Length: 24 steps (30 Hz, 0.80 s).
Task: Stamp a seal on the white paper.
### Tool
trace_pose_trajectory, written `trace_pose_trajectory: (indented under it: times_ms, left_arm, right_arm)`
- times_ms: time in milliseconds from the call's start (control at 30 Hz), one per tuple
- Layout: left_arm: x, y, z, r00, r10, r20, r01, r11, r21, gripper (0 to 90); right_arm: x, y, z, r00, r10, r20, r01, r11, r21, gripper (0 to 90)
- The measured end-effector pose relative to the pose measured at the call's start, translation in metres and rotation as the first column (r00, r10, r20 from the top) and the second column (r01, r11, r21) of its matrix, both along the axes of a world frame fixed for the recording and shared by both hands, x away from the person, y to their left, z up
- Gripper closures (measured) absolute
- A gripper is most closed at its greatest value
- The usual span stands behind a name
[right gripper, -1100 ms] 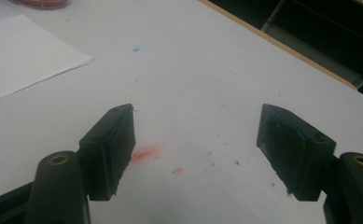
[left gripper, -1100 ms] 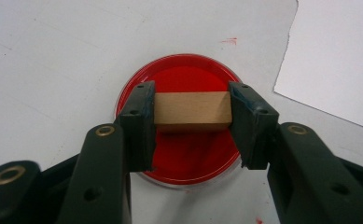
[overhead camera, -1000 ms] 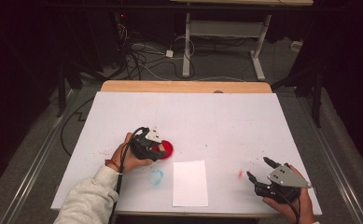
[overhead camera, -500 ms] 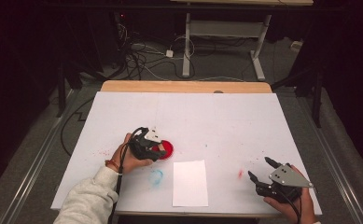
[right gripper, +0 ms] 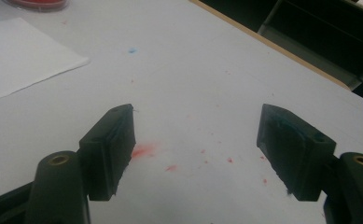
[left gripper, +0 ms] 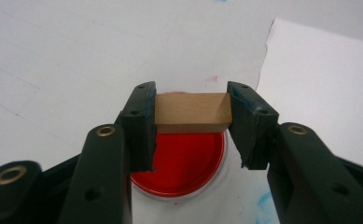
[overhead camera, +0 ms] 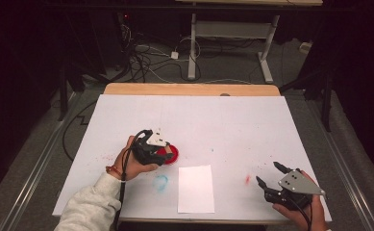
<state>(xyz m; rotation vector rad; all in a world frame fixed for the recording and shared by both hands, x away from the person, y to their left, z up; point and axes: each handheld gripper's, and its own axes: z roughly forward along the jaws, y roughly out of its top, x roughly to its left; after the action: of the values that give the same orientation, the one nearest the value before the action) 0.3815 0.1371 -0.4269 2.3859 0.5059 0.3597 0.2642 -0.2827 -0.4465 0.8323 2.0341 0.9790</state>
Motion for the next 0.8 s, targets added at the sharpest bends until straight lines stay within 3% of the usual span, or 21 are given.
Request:
trace_pose_trajectory:
  times_ms: [167, 233, 800]
  left_arm:
    - [-0.006, 0.002, 0.013, 0.9997, 0.003, 0.026, -0.002, 0.9992, -0.04, 53.5]
    - [-0.008, 0.002, 0.016, 0.9997, -0.004, 0.025, 0.006, 0.9971, -0.076, 53.6]
    - [-0.027, -0.007, 0.033, 0.9966, -0.058, 0.058, 0.064, 0.9911, -0.117, 53.5]
  right_arm:
    - [0.001, 0.001, -0.001, 1.0, 0.001, -0.008, -0.001, 1.0, -0.009, 28.2]
    - [0.0, 0.0, -0.001, 1.0, 0.0, -0.007, 0.0, 1.0, -0.006, 28.2]
    - [0.0, 0.001, -0.001, 1.0, -0.002, -0.002, 0.002, 1.0, -0.004, 28.2]
